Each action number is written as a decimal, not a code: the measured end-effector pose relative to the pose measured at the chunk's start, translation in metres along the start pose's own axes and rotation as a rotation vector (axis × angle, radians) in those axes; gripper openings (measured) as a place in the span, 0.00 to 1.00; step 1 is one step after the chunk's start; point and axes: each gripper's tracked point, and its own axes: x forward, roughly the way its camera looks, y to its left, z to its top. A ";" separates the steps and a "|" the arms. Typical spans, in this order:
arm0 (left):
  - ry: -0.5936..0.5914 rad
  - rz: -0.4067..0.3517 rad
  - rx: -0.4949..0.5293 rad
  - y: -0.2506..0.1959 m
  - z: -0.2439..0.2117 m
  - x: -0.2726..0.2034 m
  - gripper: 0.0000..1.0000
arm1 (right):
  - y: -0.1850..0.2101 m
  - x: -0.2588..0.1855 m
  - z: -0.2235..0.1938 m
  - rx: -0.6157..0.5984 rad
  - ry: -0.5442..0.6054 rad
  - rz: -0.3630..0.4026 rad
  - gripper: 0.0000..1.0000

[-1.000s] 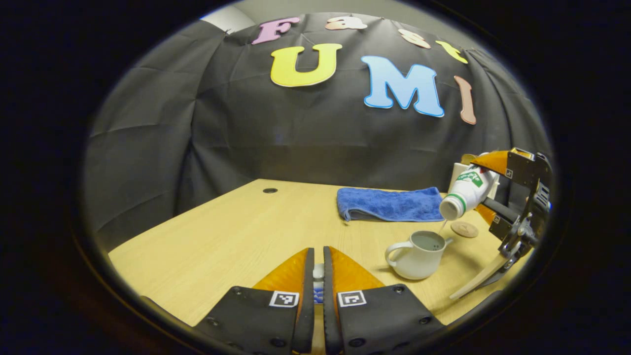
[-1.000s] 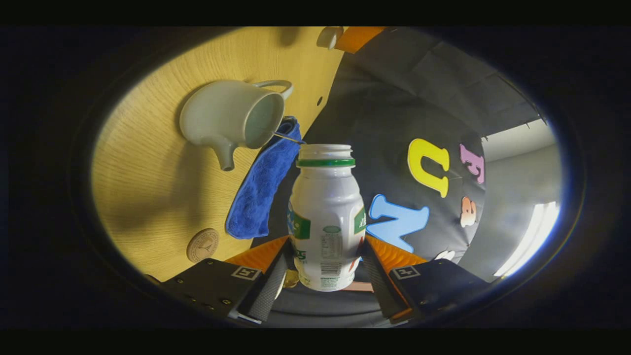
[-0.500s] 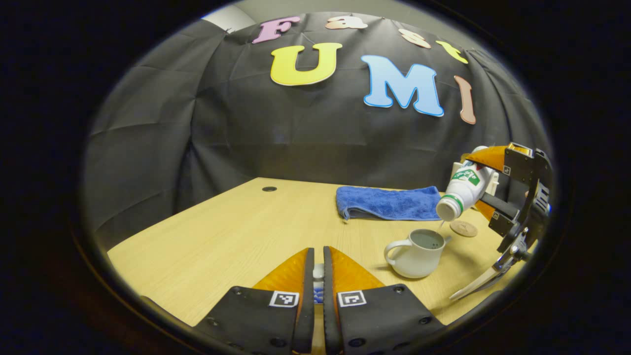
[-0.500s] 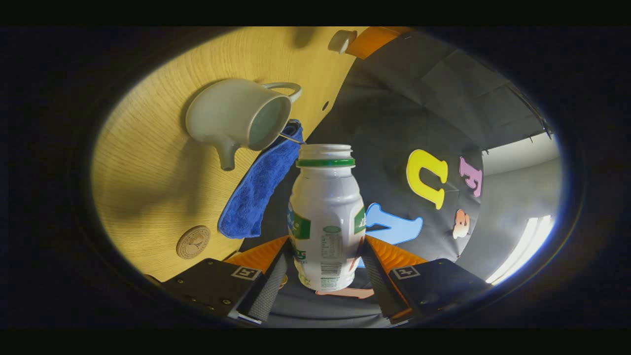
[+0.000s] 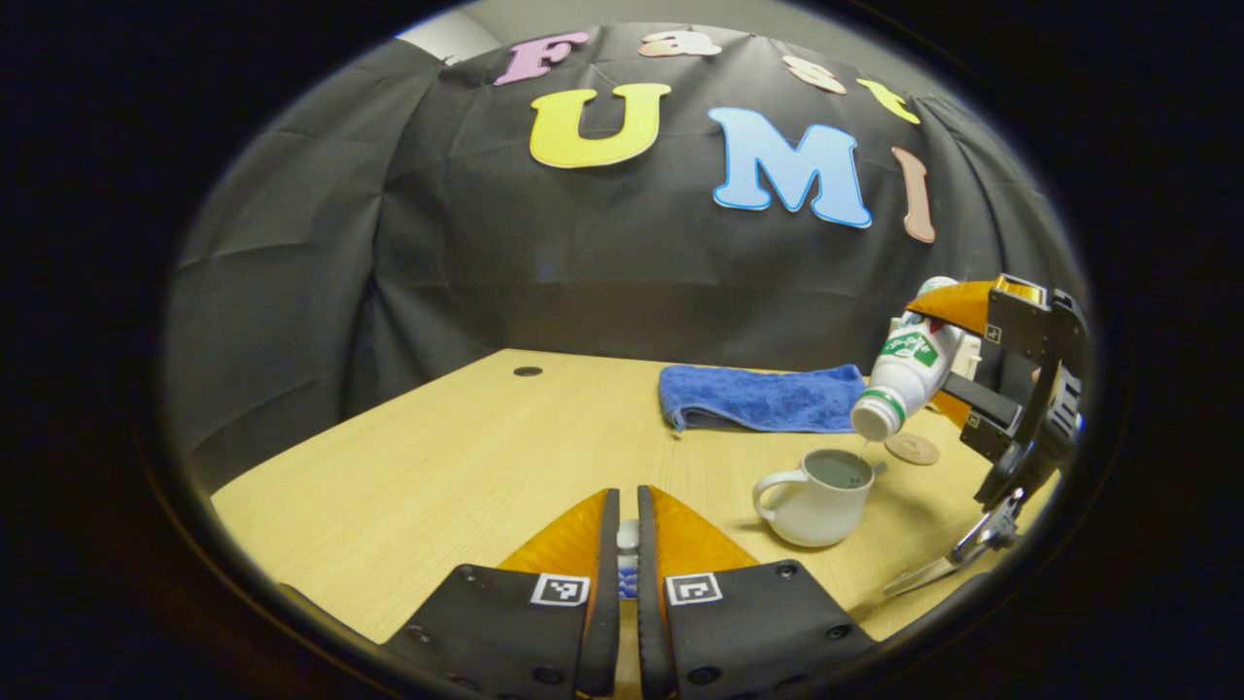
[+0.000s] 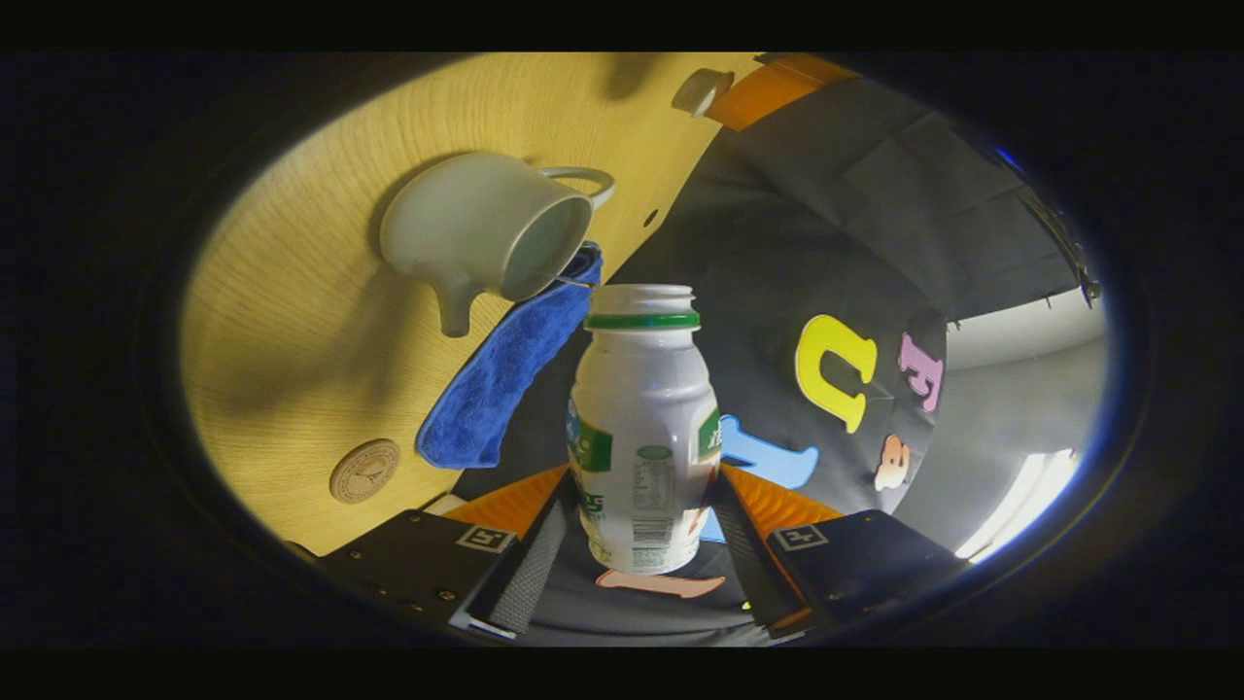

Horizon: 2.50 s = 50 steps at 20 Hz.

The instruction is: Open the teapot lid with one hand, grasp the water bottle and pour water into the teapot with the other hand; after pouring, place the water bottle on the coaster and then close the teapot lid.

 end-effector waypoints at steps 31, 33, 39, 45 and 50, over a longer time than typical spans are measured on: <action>-0.049 -0.184 -0.004 -0.027 -0.004 0.013 0.15 | 0.084 -0.040 -0.071 1.018 0.284 0.205 0.81; -0.056 -0.195 0.007 -0.032 0.000 0.020 0.15 | 0.092 -0.042 -0.076 1.053 0.300 0.211 0.81; -0.068 -0.232 0.018 -0.051 0.008 0.021 0.15 | 0.103 -0.050 -0.090 1.157 0.338 0.219 0.81; -0.069 -0.271 0.053 -0.069 0.002 0.026 0.19 | 0.105 -0.053 -0.099 1.226 0.356 0.211 0.81; -0.070 -0.272 0.085 -0.079 0.000 0.030 0.14 | 0.106 -0.052 -0.104 1.280 0.356 0.205 0.81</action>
